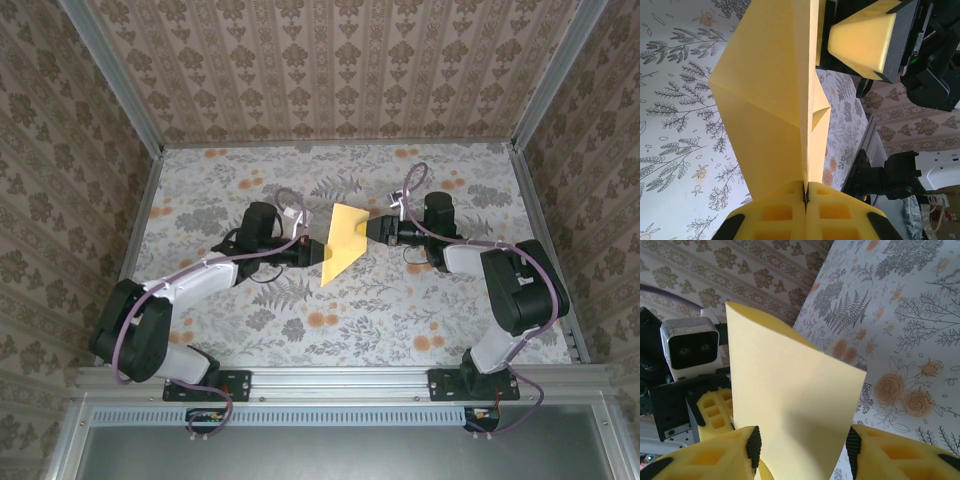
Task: Fold a paper plane with a square sheet of paper (fold left side to right side)
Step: Place the paper at the center of the table.
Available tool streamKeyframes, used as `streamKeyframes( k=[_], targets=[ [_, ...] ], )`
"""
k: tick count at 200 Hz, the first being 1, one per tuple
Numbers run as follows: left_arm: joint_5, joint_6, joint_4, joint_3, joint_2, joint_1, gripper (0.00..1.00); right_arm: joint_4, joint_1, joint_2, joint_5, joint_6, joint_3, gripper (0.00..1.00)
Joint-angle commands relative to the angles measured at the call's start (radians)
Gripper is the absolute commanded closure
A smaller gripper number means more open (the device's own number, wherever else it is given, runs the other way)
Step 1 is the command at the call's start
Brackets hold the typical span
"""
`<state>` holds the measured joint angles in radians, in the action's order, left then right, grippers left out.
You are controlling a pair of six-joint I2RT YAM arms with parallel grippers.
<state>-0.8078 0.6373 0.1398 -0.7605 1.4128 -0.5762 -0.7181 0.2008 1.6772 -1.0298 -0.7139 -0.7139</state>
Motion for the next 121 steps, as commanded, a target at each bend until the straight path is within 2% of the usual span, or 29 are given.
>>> streamKeyframes(
  k=[1, 24, 70, 88, 121],
  targets=[
    [-0.005, 0.022, 0.033, 0.011, 0.012, -0.005, 0.98, -0.015, 0.003, 0.003, -0.032, 0.013, -0.024, 0.58],
    [-0.002, 0.030, 0.045, 0.022, 0.029, -0.005, 0.98, 0.023, -0.003, -0.001, -0.023, 0.027, -0.028, 0.71],
    [0.007, 0.083, 0.143, 0.064, 0.090, -0.012, 0.99, 0.299, -0.011, -0.049, 0.034, 0.178, -0.054, 0.93],
    [0.008, 0.104, 0.184, 0.070, 0.125, -0.025, 0.98, 0.375, -0.011, -0.051, 0.053, 0.214, -0.064, 0.98],
    [0.024, 0.148, 0.261, 0.076, 0.199, -0.050, 0.98, 0.523, -0.011, -0.023, 0.112, 0.265, -0.094, 0.98]
  ],
)
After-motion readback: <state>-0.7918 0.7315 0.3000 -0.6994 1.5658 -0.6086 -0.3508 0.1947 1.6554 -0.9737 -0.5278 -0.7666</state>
